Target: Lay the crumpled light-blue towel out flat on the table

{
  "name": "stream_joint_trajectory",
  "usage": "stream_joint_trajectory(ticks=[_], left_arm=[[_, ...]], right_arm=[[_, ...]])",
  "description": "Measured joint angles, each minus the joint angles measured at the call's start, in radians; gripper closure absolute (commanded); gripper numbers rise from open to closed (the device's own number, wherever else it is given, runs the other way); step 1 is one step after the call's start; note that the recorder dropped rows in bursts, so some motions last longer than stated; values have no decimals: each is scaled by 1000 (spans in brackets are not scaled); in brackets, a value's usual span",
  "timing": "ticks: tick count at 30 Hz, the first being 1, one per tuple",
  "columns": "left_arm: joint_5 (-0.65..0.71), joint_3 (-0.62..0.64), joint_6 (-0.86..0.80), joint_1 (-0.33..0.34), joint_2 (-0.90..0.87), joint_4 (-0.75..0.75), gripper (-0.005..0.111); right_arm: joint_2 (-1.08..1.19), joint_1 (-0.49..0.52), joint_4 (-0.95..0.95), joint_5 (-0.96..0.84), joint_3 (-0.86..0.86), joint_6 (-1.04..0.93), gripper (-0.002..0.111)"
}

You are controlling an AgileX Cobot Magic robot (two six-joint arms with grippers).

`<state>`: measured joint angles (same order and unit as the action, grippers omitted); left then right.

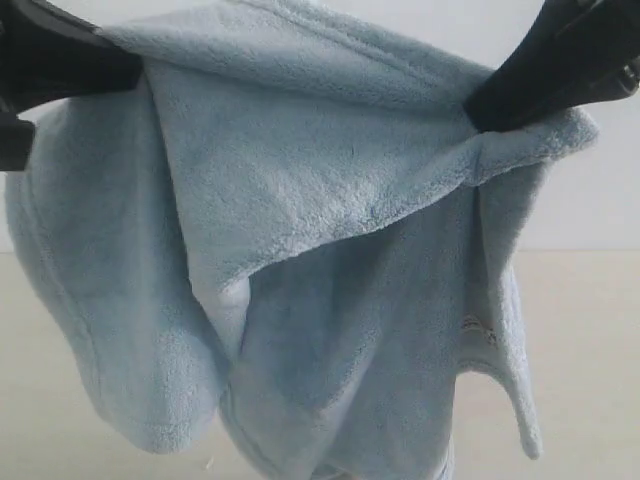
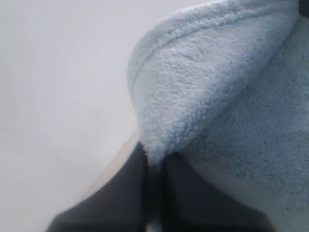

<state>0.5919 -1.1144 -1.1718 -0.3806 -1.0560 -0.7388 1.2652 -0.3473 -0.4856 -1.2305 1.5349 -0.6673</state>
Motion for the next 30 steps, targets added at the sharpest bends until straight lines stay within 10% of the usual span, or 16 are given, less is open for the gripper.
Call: stream_joint_trajectory(ticks=[18, 23, 30], left_arm=[[163, 3, 328, -4, 110, 284, 103], [208, 6, 360, -4, 110, 297, 103], [225, 2, 368, -2, 123, 322, 103]], right_arm=[[15, -11, -114, 149, -335, 43, 105], [52, -11, -139, 222, -446, -9, 46], [64, -8, -53, 263, -494, -31, 54]])
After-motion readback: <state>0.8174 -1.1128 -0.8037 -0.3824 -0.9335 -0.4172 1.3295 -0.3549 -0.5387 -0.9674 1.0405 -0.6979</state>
